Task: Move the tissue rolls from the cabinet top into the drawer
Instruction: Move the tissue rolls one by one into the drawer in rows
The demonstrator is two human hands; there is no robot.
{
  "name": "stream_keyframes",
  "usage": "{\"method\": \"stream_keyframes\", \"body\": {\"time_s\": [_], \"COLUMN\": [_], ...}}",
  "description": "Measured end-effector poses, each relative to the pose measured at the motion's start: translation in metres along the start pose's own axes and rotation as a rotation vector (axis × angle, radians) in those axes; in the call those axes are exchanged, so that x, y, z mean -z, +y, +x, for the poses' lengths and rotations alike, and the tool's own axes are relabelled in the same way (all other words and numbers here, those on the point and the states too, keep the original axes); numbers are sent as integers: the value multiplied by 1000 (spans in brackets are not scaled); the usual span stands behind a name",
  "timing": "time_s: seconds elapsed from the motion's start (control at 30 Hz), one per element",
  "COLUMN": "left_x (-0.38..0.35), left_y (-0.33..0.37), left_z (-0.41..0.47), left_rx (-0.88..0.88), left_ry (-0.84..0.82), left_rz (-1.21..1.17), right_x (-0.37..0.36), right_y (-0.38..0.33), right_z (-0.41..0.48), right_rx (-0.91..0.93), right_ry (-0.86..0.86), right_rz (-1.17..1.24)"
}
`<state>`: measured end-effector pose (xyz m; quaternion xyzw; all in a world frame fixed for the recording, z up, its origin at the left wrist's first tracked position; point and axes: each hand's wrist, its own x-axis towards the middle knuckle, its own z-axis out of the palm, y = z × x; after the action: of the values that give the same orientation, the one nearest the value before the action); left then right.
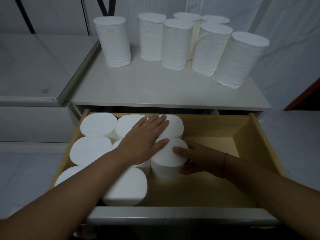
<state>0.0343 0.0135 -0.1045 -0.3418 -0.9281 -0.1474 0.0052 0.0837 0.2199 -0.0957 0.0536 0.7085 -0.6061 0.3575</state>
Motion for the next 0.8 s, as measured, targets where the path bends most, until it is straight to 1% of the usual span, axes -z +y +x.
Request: {"method": "stream_keyframes", "body": {"time_s": [0.17, 0.23, 0.27, 0.3, 0.33, 0.4, 0.43, 0.5, 0.57, 0.6, 0.67, 0.73, 0.8], "left_x": [1, 1, 1, 1, 1, 1, 1, 1, 2, 2, 2, 2, 2], "left_y": [0, 1, 1, 1, 0, 0, 0, 0, 0, 0, 0, 0, 1], "left_z": [0, 0, 0, 0, 0, 0, 0, 1, 1, 1, 1, 2, 2], "left_rx": [4, 8, 8, 6, 5, 7, 7, 8, 11, 12, 14, 16, 20], "left_ry": [-3, -9, -8, -7, -5, -7, -10, -12, -12, -12, -9, -6, -6], "left_rz": [8, 5, 6, 7, 6, -5, -11, -21, -29, -32, -36, -34, -32], "right_x": [0, 0, 0, 2, 5, 21, 33, 62, 94, 110, 138, 160, 174], "right_y": [-1, -4, -7, -12, -18, -32, -38, -51, -61, -65, -70, -73, -76], "right_z": [1, -1, -3, -4, -4, -4, -3, -3, -3, -2, 1, 6, 12], "right_rx": [-25, -38, -20, 30, 109, 274, 334, 432, 520, 547, 543, 496, 487], "right_ry": [13, 22, 53, 117, 216, 493, 644, 900, 1080, 1143, 1199, 1160, 1087], "right_rz": [-34, -143, -226, -306, -372, -442, -437, -339, -212, -166, -123, -84, -48]}}
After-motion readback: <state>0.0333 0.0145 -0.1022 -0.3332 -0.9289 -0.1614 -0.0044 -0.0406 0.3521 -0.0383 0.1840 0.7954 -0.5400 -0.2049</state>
